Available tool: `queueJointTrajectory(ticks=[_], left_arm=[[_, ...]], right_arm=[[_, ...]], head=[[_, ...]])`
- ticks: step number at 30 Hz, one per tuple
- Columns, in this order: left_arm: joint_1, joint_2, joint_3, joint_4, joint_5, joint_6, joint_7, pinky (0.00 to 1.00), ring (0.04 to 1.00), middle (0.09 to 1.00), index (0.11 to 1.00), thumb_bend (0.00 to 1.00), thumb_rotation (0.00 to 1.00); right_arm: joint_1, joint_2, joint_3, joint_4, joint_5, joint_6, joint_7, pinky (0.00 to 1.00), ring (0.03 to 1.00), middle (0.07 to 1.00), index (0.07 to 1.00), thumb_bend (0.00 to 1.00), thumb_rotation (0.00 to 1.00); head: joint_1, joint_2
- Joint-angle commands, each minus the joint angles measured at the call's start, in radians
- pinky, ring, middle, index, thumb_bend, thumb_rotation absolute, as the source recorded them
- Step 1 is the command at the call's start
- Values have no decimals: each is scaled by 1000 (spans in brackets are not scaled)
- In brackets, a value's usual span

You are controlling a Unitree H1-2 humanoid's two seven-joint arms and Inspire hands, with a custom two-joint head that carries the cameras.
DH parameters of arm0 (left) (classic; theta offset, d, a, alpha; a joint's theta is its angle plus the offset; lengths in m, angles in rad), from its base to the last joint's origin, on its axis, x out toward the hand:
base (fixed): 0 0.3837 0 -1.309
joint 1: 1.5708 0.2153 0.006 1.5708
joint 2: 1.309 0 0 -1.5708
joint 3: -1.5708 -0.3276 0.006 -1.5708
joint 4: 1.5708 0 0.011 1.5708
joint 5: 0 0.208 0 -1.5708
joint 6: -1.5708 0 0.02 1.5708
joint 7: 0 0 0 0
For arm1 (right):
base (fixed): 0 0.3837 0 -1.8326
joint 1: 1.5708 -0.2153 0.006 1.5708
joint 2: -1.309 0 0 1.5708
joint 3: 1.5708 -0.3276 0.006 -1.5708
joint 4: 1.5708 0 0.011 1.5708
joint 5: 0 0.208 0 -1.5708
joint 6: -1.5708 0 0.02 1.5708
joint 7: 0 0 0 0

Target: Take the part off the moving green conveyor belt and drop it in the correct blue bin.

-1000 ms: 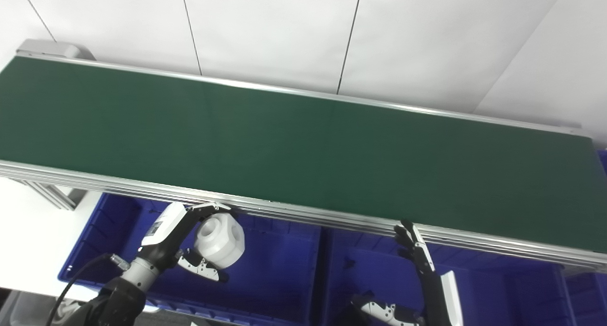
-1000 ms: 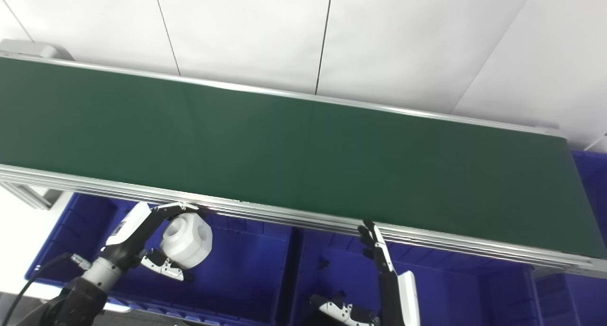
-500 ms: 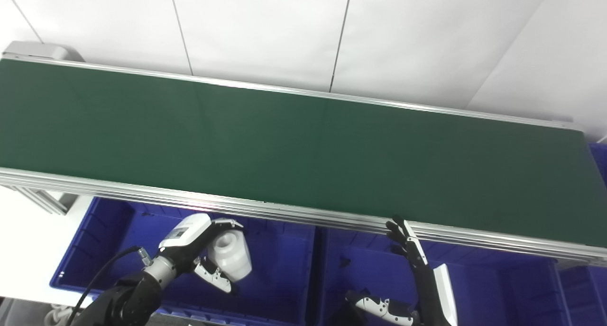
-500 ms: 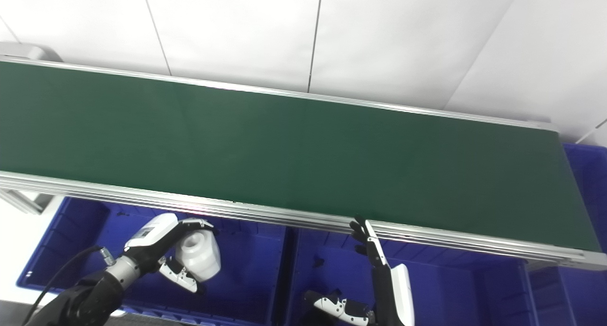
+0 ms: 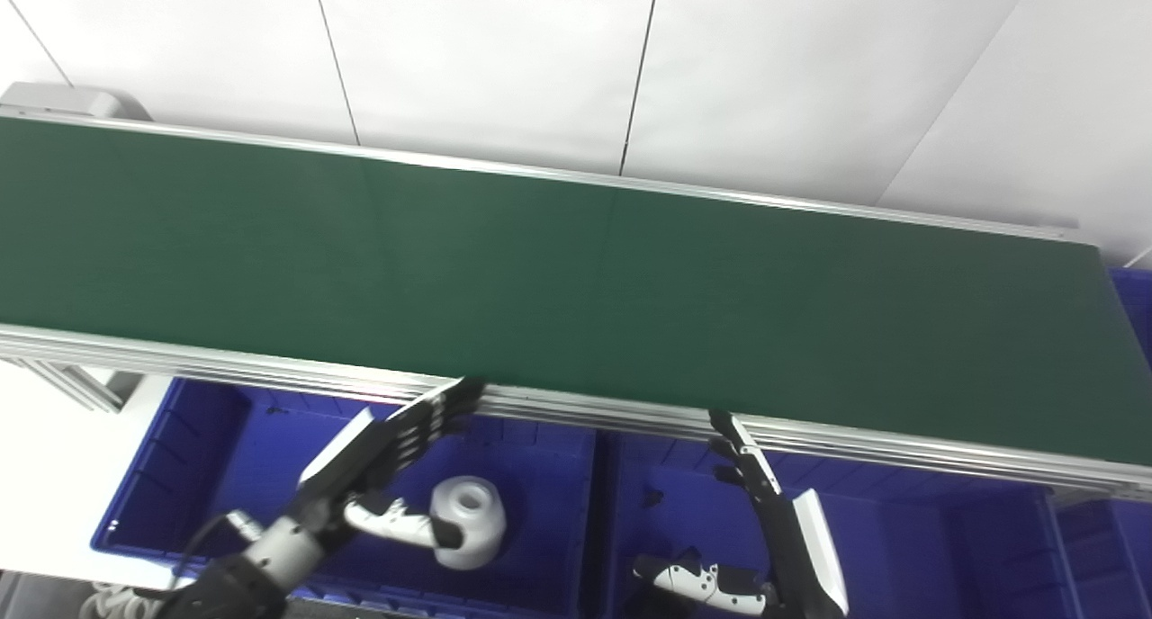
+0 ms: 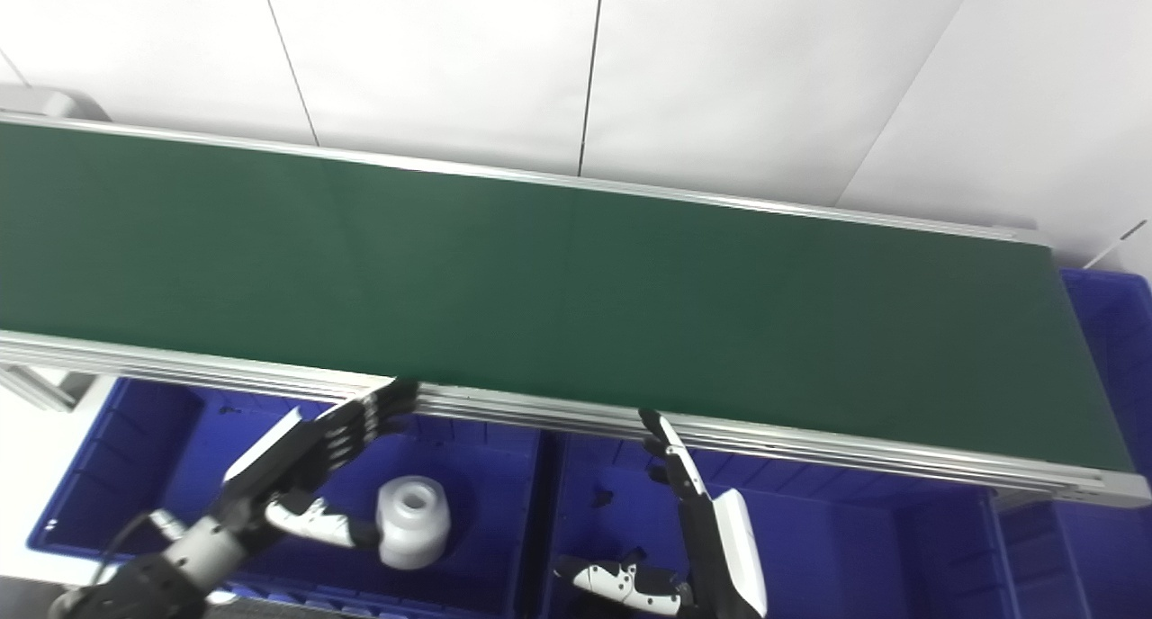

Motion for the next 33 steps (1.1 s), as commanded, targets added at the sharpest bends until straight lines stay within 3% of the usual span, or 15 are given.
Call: queueJointTrajectory(ticks=[1,8,15,21,33], left_arm=[[-1,-6,-8,-5,-21,-76,-26,884,929,928,897,976,287],[-8,-52,-31,109,39,-190,-36,900,941,936,902,961,256],[-4,-87,-18,132,157,-195,34,916,958,956,919,932,255],[-1,-94,-38,133,259,-196,99,909,949,956,921,887,284],[9,-102,-41,130,320,-196,198,921,969,975,931,864,288]], right_arm=[[10,-8,5,-46,5,31,23,799,891,951,960,857,200],[21,-23,10,-80,10,94,65,804,894,956,966,861,201],[28,-43,-2,-77,33,80,73,819,901,957,972,868,156],[32,-51,-12,-80,52,89,80,845,906,952,977,814,206],[37,-42,-18,-74,79,80,65,872,913,945,978,772,201]], head=[[-8,0],[-34,3],[-26,5],[-15,2],[-8,0]])
